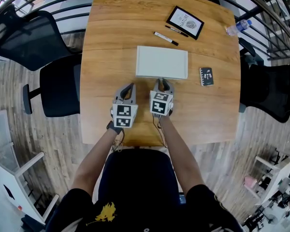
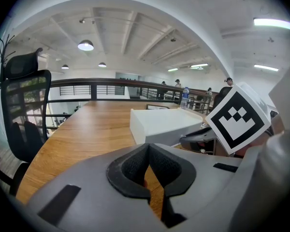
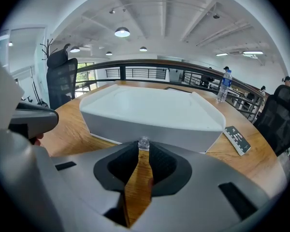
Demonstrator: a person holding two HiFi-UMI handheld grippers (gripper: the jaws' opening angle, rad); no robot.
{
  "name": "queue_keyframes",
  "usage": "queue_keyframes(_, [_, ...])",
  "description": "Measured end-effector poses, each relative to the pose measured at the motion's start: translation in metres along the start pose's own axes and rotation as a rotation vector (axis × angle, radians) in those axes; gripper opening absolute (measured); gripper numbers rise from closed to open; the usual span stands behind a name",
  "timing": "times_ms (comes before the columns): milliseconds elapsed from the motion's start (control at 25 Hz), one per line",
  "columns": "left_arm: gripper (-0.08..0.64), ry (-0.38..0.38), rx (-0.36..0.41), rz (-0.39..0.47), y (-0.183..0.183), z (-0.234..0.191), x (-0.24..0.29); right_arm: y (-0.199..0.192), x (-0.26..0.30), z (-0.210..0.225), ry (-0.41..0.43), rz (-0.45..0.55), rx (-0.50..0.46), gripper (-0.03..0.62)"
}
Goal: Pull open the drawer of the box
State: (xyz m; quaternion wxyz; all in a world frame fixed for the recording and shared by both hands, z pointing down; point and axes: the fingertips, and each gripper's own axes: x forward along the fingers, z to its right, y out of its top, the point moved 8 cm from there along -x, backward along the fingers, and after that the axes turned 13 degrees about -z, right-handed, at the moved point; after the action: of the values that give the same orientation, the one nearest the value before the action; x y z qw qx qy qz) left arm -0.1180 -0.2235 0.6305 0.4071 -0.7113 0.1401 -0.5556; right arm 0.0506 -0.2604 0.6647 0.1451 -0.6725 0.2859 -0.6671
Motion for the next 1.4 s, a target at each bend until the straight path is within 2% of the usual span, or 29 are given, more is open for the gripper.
queue_keyframes(1400, [0.017,0.007,0.001,-0.001,-0.010,0.007,-0.010,-0.015,-0.014,-0.003,0.004,-0.012,-0.014,0.067])
